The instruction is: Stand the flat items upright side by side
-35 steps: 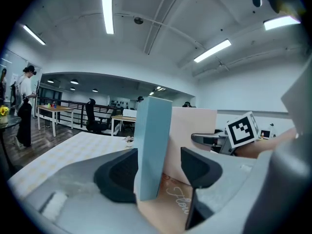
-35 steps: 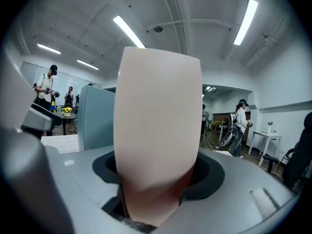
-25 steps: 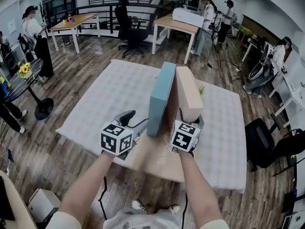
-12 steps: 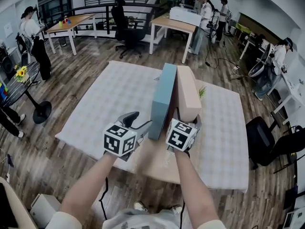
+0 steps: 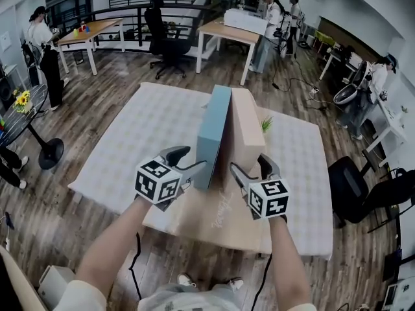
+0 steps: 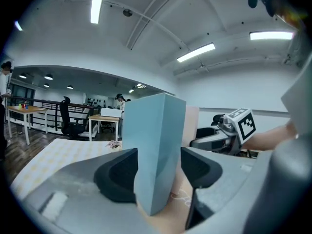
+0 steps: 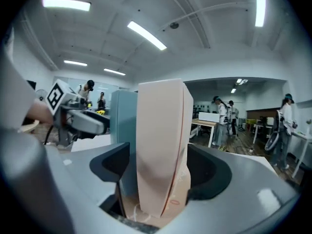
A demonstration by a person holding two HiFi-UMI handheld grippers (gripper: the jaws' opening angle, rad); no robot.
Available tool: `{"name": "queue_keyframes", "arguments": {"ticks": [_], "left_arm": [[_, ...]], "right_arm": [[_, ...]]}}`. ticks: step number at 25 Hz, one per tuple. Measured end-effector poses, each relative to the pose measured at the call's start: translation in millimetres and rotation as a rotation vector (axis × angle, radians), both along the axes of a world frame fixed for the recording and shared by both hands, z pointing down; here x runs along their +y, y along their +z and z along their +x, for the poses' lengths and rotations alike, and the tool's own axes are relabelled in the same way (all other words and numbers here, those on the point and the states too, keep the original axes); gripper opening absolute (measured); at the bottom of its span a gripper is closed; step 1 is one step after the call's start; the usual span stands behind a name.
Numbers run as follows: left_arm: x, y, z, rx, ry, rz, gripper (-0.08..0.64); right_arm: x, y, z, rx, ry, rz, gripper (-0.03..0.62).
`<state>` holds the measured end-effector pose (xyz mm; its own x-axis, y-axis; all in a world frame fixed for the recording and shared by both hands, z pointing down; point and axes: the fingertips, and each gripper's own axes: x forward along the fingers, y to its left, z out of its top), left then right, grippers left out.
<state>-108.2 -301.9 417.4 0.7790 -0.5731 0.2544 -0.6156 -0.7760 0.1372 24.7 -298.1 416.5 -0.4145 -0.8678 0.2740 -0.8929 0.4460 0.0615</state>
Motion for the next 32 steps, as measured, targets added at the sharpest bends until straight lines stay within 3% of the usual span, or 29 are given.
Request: {"name": "queue_keyframes", "arguments": {"ticks": [5,14,16,32], "left_arm": [[-3,6,6,-0.031,0.057,-0.005,0.282],[-10,13,12,-0.072,0.093,-0.023,0.281],[-12,12,12,-0.068,0.090,-0.026,0.250],[-13,8,20,-0.110,0.126,-0.002,0.250]], "right_arm": [[7,17,16,0.061,-0.128,-0.069,0.357],[-1,31,8,0.002,-0.238,-0.156,0.295],[-1,30,3,-0.021,-0.240,-0.159,0.287],[-3,26,-36,-0.196,-0.122,-0.125,0.268]]}}
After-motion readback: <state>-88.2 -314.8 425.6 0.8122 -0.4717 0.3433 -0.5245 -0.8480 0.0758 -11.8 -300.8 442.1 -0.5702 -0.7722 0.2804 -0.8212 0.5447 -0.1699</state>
